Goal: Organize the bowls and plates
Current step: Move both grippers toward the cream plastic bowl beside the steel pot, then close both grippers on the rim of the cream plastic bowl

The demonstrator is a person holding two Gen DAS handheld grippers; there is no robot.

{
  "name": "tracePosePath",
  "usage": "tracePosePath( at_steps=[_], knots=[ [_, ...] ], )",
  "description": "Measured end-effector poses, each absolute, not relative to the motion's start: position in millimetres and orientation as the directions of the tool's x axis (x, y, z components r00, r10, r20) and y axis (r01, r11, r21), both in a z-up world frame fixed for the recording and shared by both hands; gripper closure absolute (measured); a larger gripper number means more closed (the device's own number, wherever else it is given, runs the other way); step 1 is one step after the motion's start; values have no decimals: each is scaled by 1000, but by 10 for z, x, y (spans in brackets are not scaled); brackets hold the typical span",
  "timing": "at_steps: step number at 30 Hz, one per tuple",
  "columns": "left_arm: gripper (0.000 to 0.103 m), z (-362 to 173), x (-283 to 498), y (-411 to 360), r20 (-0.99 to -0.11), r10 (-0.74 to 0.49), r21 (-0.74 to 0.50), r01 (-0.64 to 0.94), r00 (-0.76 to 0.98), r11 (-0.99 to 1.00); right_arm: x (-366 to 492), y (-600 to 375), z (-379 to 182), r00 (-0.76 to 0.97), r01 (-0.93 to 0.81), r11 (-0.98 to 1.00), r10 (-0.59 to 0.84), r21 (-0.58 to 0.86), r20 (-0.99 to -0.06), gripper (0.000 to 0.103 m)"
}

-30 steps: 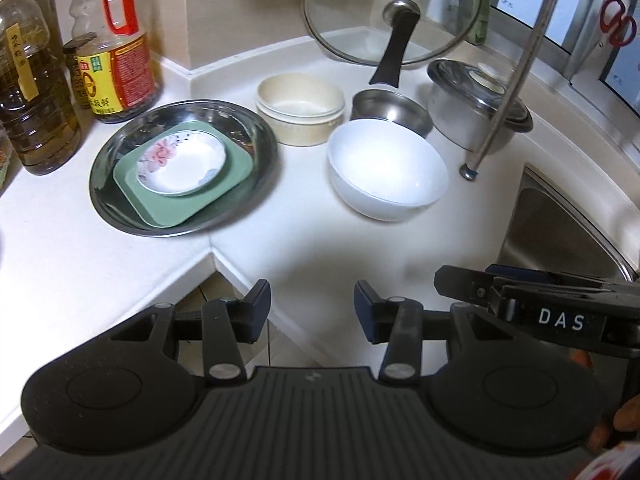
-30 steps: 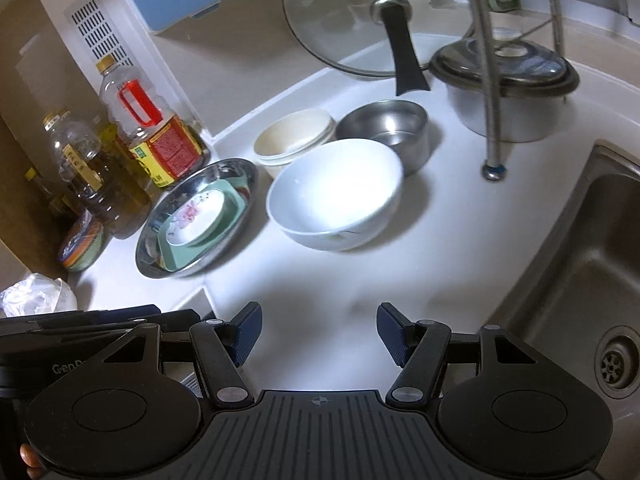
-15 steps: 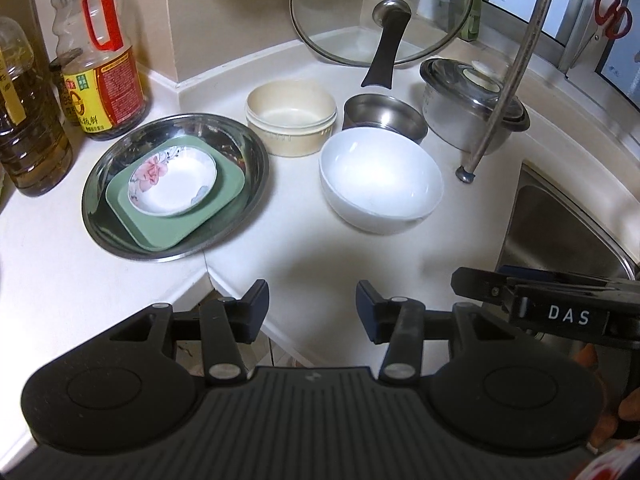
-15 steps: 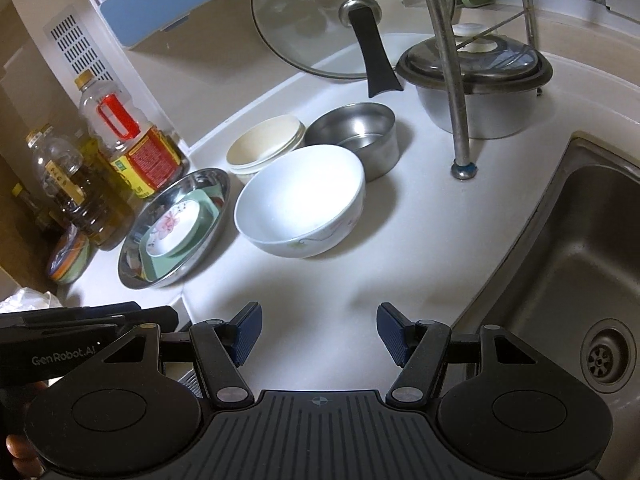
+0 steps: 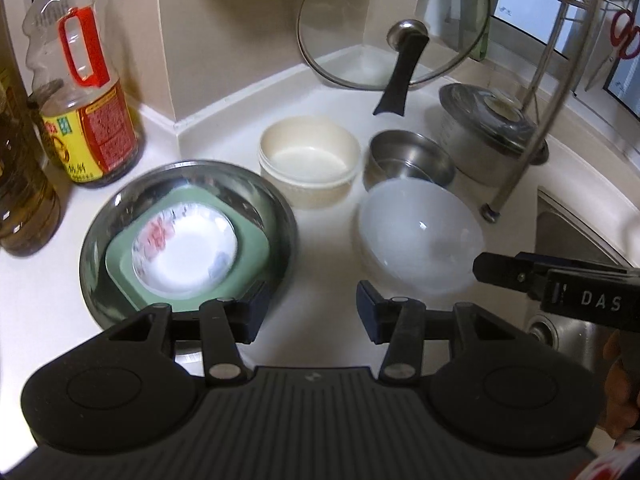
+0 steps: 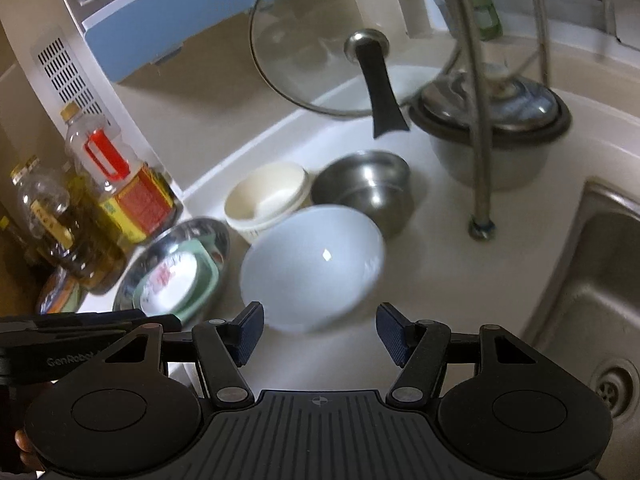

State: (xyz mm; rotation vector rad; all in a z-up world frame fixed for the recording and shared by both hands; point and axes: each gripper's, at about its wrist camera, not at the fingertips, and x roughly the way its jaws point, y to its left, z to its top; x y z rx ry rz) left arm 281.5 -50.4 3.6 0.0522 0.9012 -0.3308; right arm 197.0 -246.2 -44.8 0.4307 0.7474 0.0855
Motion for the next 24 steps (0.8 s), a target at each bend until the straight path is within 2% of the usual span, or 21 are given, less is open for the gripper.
tracePosePath(
  at_steps=[14, 24],
  knots=[
    [61, -30, 3779, -404, -752, -296, -89, 354, 589, 931, 2941, -2153, -499, 747, 96, 925, 178, 369, -640, 62],
    [67, -204, 4299, -464, -762, -302, -84, 374, 573, 924, 3482, -2141, -649, 717, 138, 924, 155, 357, -679, 69]
  ],
)
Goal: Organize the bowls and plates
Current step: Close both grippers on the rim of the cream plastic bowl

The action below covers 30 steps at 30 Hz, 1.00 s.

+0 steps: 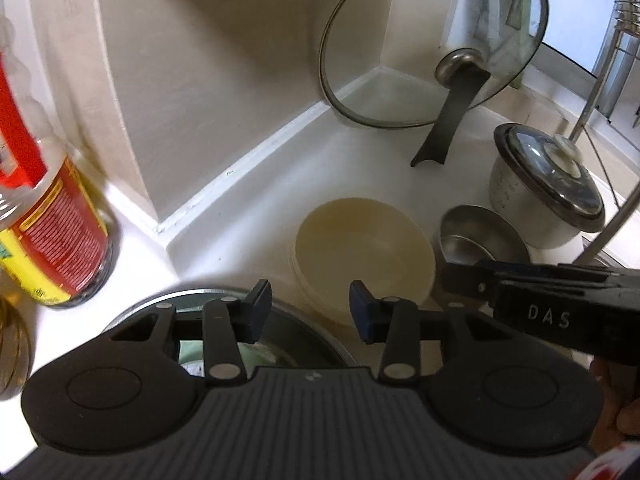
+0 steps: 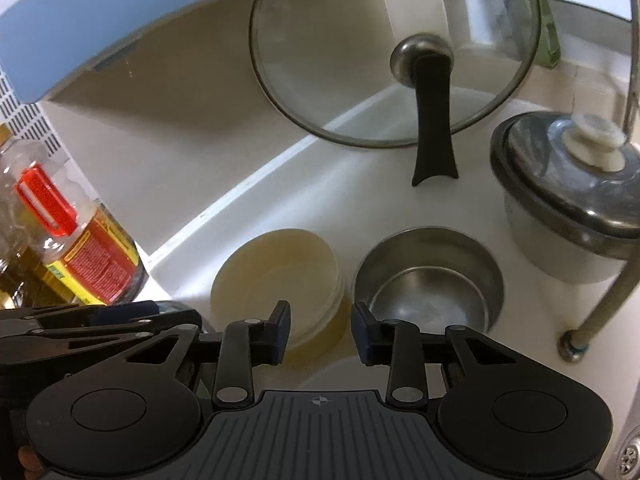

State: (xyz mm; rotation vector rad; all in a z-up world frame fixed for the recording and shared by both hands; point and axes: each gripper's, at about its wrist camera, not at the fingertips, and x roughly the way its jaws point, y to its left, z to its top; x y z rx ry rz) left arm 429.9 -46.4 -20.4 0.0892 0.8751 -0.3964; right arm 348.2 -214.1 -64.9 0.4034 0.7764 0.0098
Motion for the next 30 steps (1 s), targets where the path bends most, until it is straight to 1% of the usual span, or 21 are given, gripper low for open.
tracePosePath(
  at_steps=[2, 8, 25, 30],
  knots=[
    [69, -246, 4368, -464, -767, -301, -86, 374, 566, 923, 3533, -2129, -690, 706, 146, 923, 155, 356, -691, 70],
    [69, -317, 4504, -484, -776, -301, -91, 374, 554, 923, 3650, -2116, -770, 685, 166, 917, 158, 363, -711, 72],
    [69, -442, 4691, -589, -793, -291, -76, 387, 535, 919, 3832, -2089, -843, 655, 213, 908, 140, 360, -743, 73],
    [71, -481, 4741, -602, -799, -290, -75, 391, 527, 917, 3885, -2081, -863, 649, 219, 909, 136, 355, -748, 73]
  ],
)
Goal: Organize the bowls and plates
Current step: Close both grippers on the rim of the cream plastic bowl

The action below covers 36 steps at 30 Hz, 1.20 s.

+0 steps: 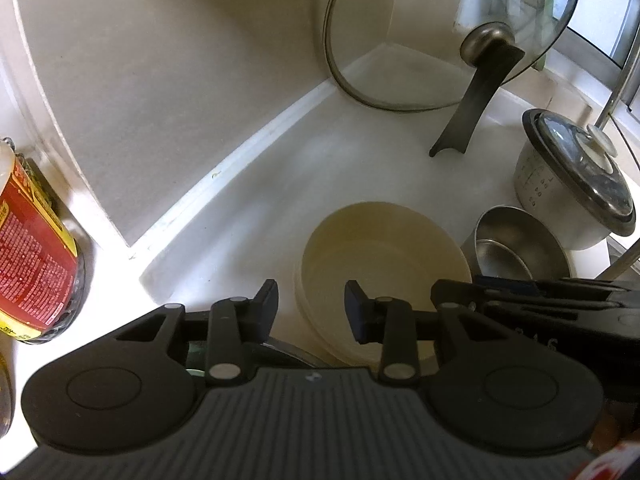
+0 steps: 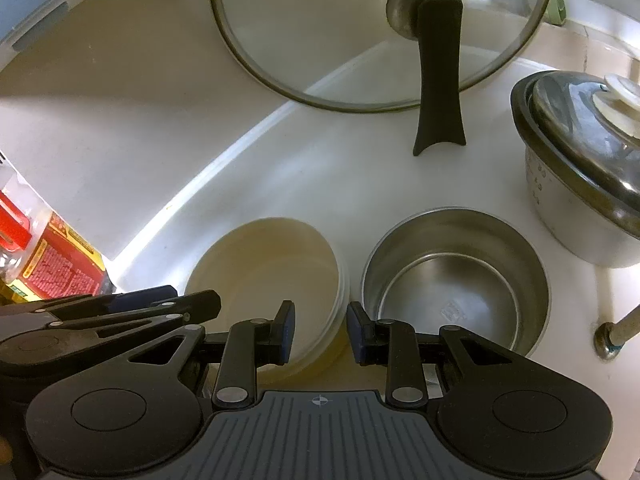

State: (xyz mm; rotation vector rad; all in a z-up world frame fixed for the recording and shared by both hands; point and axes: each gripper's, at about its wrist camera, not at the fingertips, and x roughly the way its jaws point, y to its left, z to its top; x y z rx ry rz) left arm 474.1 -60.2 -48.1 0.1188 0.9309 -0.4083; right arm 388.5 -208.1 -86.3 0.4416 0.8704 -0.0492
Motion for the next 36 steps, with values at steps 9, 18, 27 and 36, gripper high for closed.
tracePosePath(
  at_steps=[9, 18, 27, 36],
  knots=[
    [87, -555, 4829, -625, -809, -288, -75, 395, 512, 915, 4019, -2054, -907, 637, 229, 917, 114, 327, -763, 73],
    [89, -559, 4843, -602, -807, -280, -63, 395, 520, 917, 4138, -2064, -940, 635, 222, 934, 80, 281, -768, 89],
    [89, -545, 4835, -599, -808, -273, -53, 397, 523, 916, 4120, -2066, -936, 644, 217, 934, 81, 284, -761, 90],
    [89, -494, 4816, -580, -798, -273, -50, 393, 537, 918, 4094, -2064, -886, 666, 210, 934, 80, 290, -741, 91]
  ],
)
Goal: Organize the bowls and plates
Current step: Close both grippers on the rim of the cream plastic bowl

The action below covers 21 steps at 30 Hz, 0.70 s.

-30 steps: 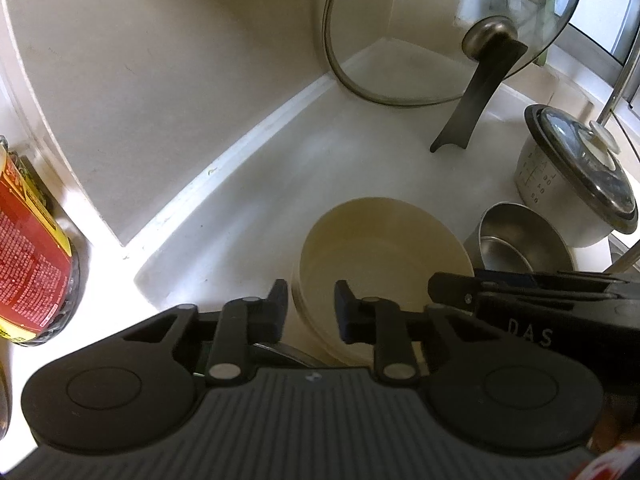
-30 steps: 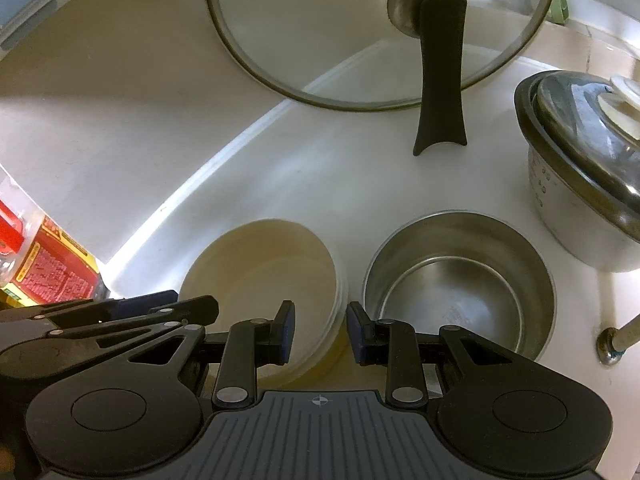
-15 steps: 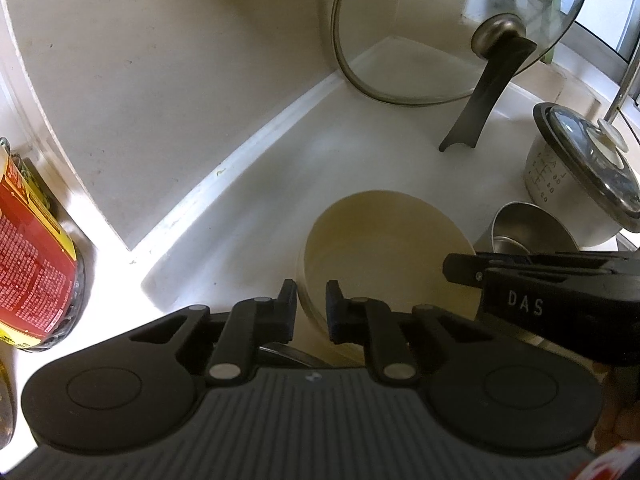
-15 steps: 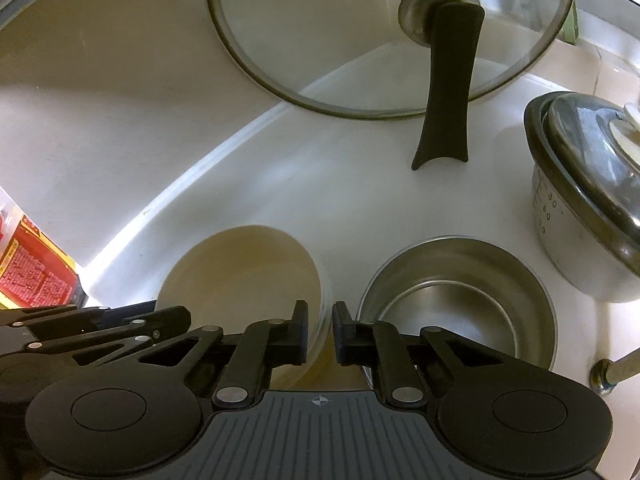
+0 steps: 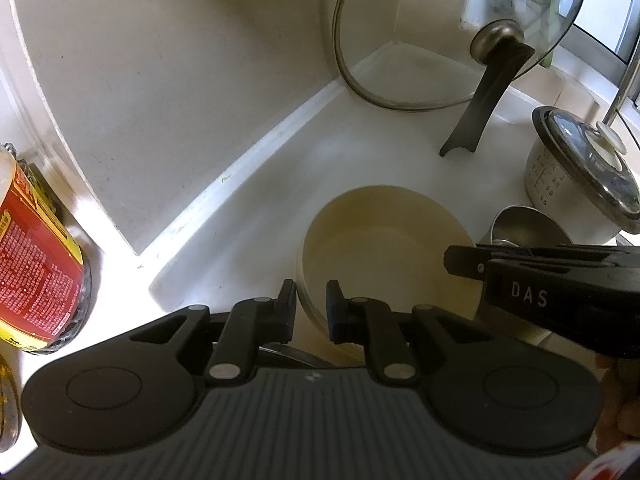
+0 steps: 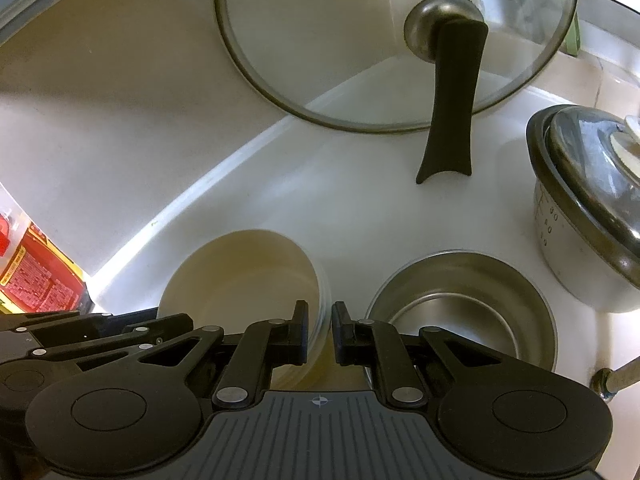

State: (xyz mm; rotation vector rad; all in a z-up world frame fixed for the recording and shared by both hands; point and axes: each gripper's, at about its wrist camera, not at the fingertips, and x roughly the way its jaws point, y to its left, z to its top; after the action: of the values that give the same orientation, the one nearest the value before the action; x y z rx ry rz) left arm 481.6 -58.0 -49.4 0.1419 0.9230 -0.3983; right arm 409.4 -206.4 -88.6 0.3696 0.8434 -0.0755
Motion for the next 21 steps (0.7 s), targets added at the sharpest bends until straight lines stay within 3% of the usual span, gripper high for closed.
tracePosePath(
  at_steps=[21],
  knots=[
    [89, -136, 4625, -519, -742, -297, -49, 392, 601, 918, 3840, -2081, -556, 729, 190, 928, 85, 320, -679, 91]
  ],
)
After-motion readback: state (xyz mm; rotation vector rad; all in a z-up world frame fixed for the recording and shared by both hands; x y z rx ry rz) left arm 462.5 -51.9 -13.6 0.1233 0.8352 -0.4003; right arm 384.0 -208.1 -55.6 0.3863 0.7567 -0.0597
